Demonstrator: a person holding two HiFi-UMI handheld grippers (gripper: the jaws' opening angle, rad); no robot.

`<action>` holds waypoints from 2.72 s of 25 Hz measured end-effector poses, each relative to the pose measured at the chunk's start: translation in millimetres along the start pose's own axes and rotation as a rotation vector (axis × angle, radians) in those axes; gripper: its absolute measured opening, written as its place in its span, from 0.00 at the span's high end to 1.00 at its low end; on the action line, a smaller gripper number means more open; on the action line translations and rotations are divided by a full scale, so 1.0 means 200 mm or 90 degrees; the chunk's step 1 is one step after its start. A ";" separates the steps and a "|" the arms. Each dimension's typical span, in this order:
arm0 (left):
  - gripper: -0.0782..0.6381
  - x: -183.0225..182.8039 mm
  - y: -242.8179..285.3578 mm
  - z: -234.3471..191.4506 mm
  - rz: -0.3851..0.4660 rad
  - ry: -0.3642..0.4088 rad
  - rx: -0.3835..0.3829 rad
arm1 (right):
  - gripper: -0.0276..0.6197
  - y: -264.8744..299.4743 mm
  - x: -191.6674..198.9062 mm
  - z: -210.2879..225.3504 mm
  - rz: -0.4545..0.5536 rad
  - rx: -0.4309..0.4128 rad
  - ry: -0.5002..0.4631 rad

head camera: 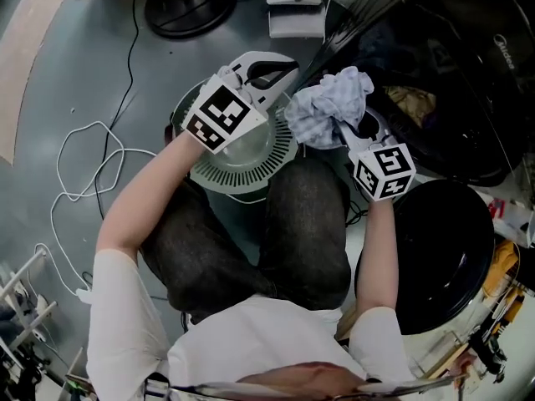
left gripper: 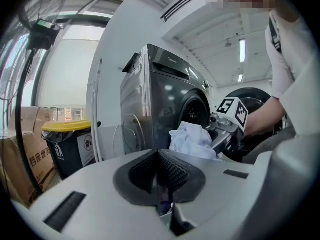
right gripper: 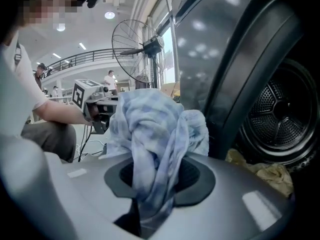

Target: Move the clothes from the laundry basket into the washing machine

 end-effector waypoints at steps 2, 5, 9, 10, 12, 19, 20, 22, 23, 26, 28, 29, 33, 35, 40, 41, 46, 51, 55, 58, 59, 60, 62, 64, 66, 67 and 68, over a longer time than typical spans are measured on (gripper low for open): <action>0.88 0.00 0.03 0.03 0.014 -0.023 0.002 | 0.74 -0.06 0.01 0.01 0.005 0.013 0.008; 0.88 0.01 0.10 0.08 0.009 -0.014 0.028 | 0.74 -0.15 0.01 0.07 0.012 0.042 0.009; 0.88 -0.01 0.21 0.17 0.007 -0.021 0.076 | 0.74 -0.27 0.05 0.17 0.024 0.089 0.029; 0.88 -0.02 0.23 0.19 0.007 -0.027 0.082 | 0.74 -0.29 0.07 0.19 0.023 0.099 0.034; 0.88 -0.03 0.27 0.21 0.007 -0.027 0.089 | 0.74 -0.35 0.09 0.24 0.020 0.121 0.035; 0.88 -0.01 0.34 0.26 0.021 -0.041 0.083 | 0.74 -0.57 0.07 0.52 0.042 0.235 0.028; 0.88 -0.02 0.36 0.25 0.020 -0.042 0.086 | 0.74 -0.59 0.06 0.57 0.047 0.253 0.026; 0.88 -0.02 0.39 0.24 0.022 -0.052 0.085 | 0.74 -0.61 0.05 0.64 0.056 0.287 0.022; 0.88 -0.02 0.41 0.24 0.022 -0.057 0.083 | 0.74 -0.62 0.05 0.66 0.058 0.303 0.020; 0.88 0.00 0.44 0.24 0.012 -0.047 0.080 | 0.74 -0.62 0.07 0.74 0.058 0.346 0.002; 0.88 0.01 0.45 0.27 0.008 -0.030 0.081 | 0.74 -0.62 0.10 0.79 0.054 0.375 -0.021; 0.88 0.01 0.46 0.28 0.007 -0.022 0.080 | 0.74 -0.62 0.11 0.83 0.052 0.389 -0.031; 0.88 0.01 0.48 0.31 0.005 -0.005 0.082 | 0.74 -0.61 0.15 0.96 0.052 0.447 -0.055; 0.88 0.01 0.49 0.32 0.004 -0.005 0.084 | 0.74 -0.60 0.17 1.01 0.046 0.469 -0.080; 0.88 -0.01 0.48 0.35 0.007 0.001 0.083 | 0.73 -0.57 0.17 1.13 0.035 0.515 -0.161; 0.88 -0.01 0.47 0.34 0.005 0.001 0.079 | 0.73 -0.57 0.16 1.15 0.034 0.523 -0.176; 0.88 -0.02 0.45 0.30 0.005 -0.006 0.055 | 0.73 -0.54 0.12 1.25 0.034 0.552 -0.247; 0.88 0.02 0.41 0.31 -0.008 0.000 0.051 | 0.72 -0.49 0.10 1.28 0.020 0.569 -0.336; 0.88 0.01 0.39 0.30 -0.012 0.017 0.039 | 0.72 -0.43 0.14 1.29 -0.023 0.562 -0.438; 0.88 0.00 0.38 0.30 -0.010 0.016 0.038 | 0.71 -0.39 0.18 1.32 -0.047 0.552 -0.471; 0.88 -0.01 0.37 0.30 -0.008 0.019 0.038 | 0.69 -0.37 0.19 1.34 -0.062 0.548 -0.477; 0.88 0.00 0.37 0.31 -0.008 0.024 0.037 | 0.62 -0.34 0.22 1.37 -0.085 0.540 -0.482; 0.88 0.03 0.35 0.32 -0.018 0.036 0.037 | 0.38 -0.29 0.27 1.42 -0.143 0.522 -0.484; 0.88 0.05 0.34 0.32 -0.029 0.041 0.039 | 0.33 -0.27 0.28 1.45 -0.162 0.518 -0.479; 0.88 0.04 0.33 0.31 -0.027 0.040 0.037 | 0.33 -0.28 0.23 1.44 -0.147 0.523 -0.472; 0.88 0.03 0.33 0.31 -0.024 0.038 0.035 | 0.33 -0.28 0.22 1.42 -0.141 0.523 -0.468; 0.88 0.03 0.32 0.30 -0.022 0.035 0.031 | 0.33 -0.28 0.21 1.41 -0.137 0.520 -0.466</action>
Point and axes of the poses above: the fingertips, and each gripper's own axes: y forward along the fingers, z to its right, x out of its underside, the point moved 2 cm from there along -y, backward along the fingers, and after that the axes turned 3 degrees about z, right-handed, at the moved point
